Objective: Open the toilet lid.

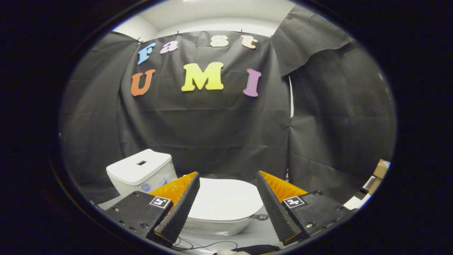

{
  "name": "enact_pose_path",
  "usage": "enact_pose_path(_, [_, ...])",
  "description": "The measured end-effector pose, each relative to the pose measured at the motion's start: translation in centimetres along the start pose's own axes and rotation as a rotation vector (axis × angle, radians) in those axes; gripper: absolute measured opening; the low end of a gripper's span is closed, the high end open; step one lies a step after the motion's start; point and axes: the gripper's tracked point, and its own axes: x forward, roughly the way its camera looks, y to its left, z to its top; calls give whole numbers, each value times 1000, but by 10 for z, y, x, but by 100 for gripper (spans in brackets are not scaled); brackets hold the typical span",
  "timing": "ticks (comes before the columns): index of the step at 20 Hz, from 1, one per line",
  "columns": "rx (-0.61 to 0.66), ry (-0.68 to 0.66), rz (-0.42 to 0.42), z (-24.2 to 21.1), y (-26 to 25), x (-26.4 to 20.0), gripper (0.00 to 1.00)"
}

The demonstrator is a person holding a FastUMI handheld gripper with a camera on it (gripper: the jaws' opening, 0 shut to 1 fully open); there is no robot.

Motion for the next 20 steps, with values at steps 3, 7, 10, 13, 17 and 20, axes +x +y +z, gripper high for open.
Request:
enact_pose_path(3, [8, -4, 10, 6, -2, 16, 100])
enact_pose_path(7, [30, -24, 9, 22, -17, 44, 100])
enact_pose_path(10, [49, -27, 18, 26, -30, 67, 100])
enact_pose_path(13, [71, -12, 41, 22, -45, 90, 100])
enact_pose_path(17, [128, 51, 109, -5, -58, 121, 100])
enact_pose_path(20, [121, 85, 112, -26, -72, 138, 100])
